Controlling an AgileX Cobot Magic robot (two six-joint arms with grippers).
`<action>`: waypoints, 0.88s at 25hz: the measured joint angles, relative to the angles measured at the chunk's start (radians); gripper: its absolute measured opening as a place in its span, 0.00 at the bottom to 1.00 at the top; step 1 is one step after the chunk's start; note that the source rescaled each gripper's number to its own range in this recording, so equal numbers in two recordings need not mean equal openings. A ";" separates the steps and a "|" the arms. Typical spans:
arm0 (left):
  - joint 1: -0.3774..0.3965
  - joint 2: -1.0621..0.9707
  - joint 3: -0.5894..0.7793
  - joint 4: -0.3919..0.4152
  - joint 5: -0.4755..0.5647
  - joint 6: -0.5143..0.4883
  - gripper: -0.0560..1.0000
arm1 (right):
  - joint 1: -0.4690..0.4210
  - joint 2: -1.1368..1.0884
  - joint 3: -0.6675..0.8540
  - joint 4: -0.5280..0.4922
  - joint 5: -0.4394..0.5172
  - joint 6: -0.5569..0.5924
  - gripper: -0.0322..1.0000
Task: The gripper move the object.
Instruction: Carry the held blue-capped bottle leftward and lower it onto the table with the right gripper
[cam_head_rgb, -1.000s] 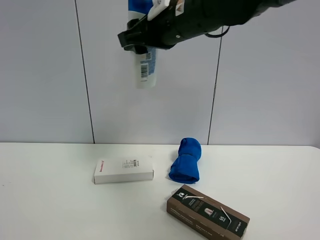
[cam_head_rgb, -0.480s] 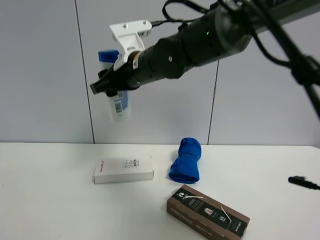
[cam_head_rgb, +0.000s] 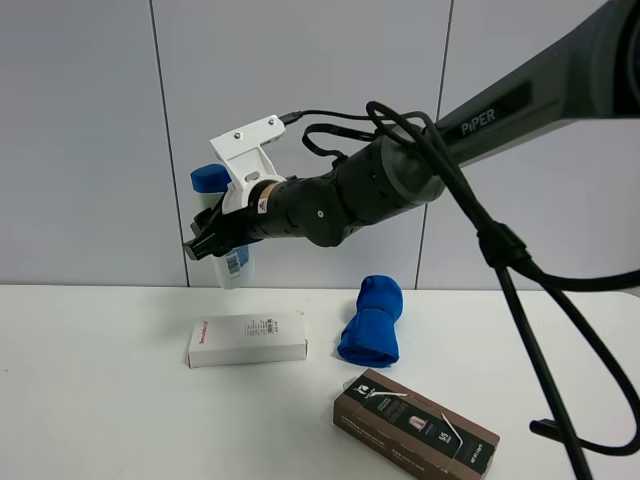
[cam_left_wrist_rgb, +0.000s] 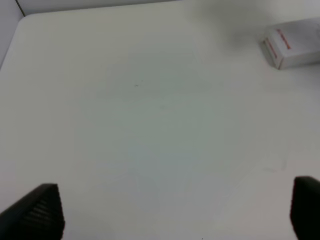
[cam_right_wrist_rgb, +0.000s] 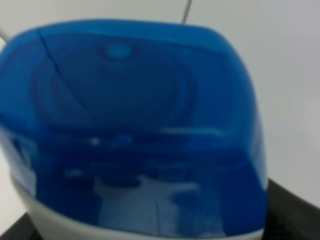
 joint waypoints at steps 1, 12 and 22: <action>0.000 0.000 0.000 0.000 0.000 0.000 1.00 | -0.005 0.006 0.000 0.019 -0.014 -0.023 0.03; 0.000 0.000 0.000 0.000 0.000 0.000 1.00 | -0.028 0.073 -0.001 0.223 -0.119 -0.174 0.03; 0.000 0.000 0.000 0.000 0.000 0.000 1.00 | -0.028 0.150 -0.001 0.307 -0.206 -0.175 0.03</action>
